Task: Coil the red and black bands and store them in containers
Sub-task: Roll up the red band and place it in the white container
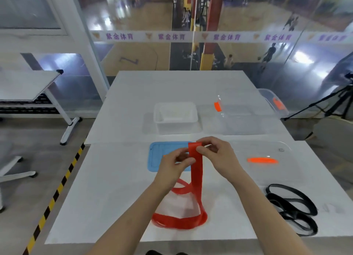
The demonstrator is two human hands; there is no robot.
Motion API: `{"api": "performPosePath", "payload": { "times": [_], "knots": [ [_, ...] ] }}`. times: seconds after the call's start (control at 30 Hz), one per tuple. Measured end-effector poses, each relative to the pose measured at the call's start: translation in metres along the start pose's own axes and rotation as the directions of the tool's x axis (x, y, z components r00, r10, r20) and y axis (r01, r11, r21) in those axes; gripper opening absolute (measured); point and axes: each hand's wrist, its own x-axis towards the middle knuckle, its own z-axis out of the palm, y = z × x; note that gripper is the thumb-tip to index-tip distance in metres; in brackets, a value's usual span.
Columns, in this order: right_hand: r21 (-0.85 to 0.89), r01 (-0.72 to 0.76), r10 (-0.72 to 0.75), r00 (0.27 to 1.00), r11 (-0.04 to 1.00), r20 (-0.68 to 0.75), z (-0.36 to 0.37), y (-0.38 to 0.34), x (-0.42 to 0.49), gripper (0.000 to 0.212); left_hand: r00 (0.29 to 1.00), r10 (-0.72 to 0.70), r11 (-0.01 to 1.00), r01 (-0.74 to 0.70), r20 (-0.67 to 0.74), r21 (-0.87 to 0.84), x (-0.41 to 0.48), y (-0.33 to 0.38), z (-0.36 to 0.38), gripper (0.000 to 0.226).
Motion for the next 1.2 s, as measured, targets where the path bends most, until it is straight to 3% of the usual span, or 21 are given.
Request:
{"api": "performPosePath", "payload": {
  "times": [0.17, 0.27, 0.43, 0.63, 0.83, 0.97, 1.2],
  "knots": [
    [0.031, 0.026, -0.024, 0.997, 0.999, -0.068, -0.003, -0.009, 0.002, 0.011, 0.996, -0.013, 0.997, 0.019, -0.084, 0.069, 0.005, 0.014, 0.006, 0.01],
    [0.063, 0.035, -0.03, 0.997, 0.997, -0.074, -0.005, -0.01, 0.004, 0.013, 0.995, -0.01, 0.998, 0.016, -0.099, 0.067, 0.008, 0.019, 0.005, 0.01],
    [0.105, 0.02, -0.023, 0.999, 0.994, 0.027, -0.011, -0.003, 0.002, 0.026, 0.991, -0.037, 0.998, 0.031, -0.125, -0.052, 0.011, 0.034, 0.004, 0.008],
    [0.041, -0.03, 0.025, 0.992, 0.999, 0.123, 0.0, 0.011, -0.005, 0.009, 0.977, -0.076, 0.978, 0.033, -0.201, -0.208, 0.017, 0.06, -0.01, 0.01],
    [0.11, -0.038, 0.02, 0.988, 0.993, 0.153, 0.008, -0.001, -0.003, 0.008, 0.98, 0.02, 0.97, -0.068, -0.2, -0.234, 0.012, 0.084, -0.03, 0.01],
    [0.033, 0.071, -0.073, 0.995, 0.997, 0.069, 0.012, -0.018, 0.001, 0.023, 0.975, 0.123, 0.965, -0.161, -0.183, -0.208, 0.011, 0.102, -0.05, 0.016],
    [0.167, 0.361, -0.369, 0.929, 0.918, 0.02, 0.015, -0.097, 0.003, 0.017, 0.911, 0.304, 0.895, -0.373, -0.279, -0.246, 0.014, 0.162, -0.075, 0.022]
  ]
}}
